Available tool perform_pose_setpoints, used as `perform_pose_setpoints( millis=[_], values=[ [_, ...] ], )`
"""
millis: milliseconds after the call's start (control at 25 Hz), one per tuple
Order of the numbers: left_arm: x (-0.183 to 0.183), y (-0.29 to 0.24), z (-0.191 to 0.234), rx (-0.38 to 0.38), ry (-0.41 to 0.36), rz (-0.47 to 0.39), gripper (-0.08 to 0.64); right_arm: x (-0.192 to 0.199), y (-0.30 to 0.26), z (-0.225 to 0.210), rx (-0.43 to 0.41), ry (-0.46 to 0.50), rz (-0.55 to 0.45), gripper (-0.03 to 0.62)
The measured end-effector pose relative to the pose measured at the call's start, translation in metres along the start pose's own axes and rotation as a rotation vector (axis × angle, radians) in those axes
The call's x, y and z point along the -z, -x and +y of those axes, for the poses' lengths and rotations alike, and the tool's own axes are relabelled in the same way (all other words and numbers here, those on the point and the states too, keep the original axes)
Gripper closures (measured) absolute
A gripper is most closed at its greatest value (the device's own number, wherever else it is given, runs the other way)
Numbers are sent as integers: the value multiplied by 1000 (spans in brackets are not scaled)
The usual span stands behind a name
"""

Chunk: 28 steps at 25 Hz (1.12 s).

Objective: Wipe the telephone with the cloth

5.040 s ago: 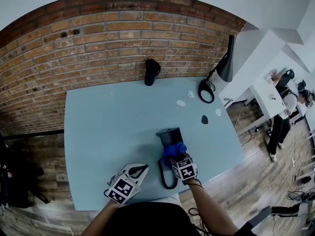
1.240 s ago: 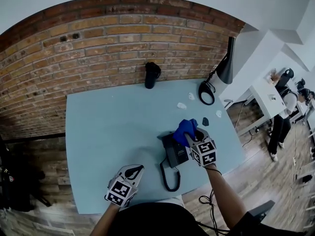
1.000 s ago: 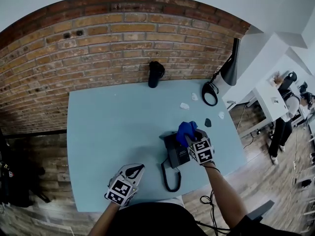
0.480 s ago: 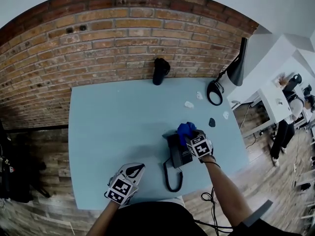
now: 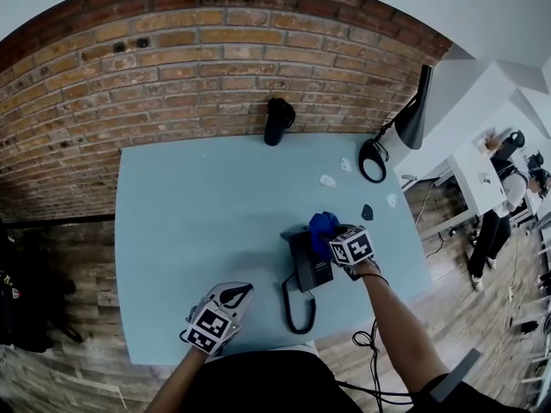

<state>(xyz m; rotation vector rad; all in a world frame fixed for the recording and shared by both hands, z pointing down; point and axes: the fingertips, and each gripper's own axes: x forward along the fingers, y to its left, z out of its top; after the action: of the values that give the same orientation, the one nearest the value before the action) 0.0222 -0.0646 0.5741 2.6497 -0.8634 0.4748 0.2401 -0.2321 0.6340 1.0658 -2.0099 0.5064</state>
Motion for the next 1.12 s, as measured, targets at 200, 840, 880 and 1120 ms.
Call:
perform_pose_setpoints(
  millis=[200,840,880,1120],
  values=[
    [0,1,1,-3,2,-1,563,1,1,1,24,-10,-17,468],
    [2,-1,-4,12,-11,10,563,10,4,4,23,-32,-20,469],
    [2,-2,-5,13,-12,10,563,12,5,4,23,-36,-21,469],
    [2,-2,-5,13,-17,11,563,21,7,5,20,-61,-31,469]
  ],
)
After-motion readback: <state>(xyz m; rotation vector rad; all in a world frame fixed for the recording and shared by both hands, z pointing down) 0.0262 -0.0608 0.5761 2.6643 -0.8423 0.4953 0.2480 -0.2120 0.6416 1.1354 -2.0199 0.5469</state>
